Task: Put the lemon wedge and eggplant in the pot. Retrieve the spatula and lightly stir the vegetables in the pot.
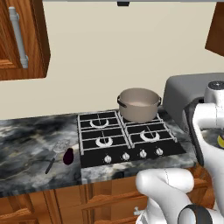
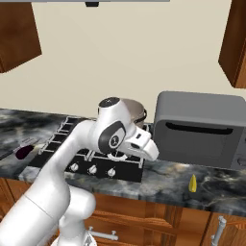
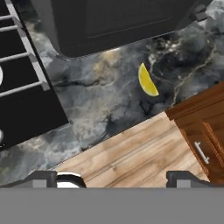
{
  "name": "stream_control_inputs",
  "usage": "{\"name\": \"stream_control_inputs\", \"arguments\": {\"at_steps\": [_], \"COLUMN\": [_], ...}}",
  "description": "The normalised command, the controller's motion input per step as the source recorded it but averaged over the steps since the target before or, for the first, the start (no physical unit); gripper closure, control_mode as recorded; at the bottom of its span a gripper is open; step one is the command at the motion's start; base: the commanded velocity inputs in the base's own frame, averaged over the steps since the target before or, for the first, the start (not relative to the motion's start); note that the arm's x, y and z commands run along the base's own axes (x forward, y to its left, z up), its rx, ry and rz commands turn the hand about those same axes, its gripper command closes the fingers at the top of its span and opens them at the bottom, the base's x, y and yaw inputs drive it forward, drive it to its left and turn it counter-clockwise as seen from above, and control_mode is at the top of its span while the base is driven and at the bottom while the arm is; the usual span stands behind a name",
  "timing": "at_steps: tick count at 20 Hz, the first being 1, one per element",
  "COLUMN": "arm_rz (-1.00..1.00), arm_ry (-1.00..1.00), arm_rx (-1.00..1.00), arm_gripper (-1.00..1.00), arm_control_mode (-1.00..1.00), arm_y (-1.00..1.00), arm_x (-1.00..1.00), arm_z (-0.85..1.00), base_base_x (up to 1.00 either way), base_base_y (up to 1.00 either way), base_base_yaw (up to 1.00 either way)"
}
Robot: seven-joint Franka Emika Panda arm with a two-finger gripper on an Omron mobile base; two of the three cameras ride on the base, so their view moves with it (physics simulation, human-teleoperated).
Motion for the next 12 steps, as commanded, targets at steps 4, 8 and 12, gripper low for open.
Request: {"name": "stream_control_inputs", "arguments": {"at_steps": [4, 8, 12], "arm_rz": [-0.09, 0.0, 0.0], "arm_ry": [0.13, 0.02, 0.19], "arm_rx": [-0.03, 0.0, 0.0], "arm_gripper": [-1.0, -1.0, -1.0], "arm_control_mode": [-1.0, -1.0, -1.0], "arm_y": [-0.85, -0.82, -0.67], "arm_x": [0.0, 0.0, 0.04], "arm_z": [-0.31, -0.27, -0.22], "base_base_x": [0.0, 0.0, 0.0], "base_base_y": [0.0, 0.0, 0.0], "base_base_yaw": [0.0, 0.0, 0.0]}}
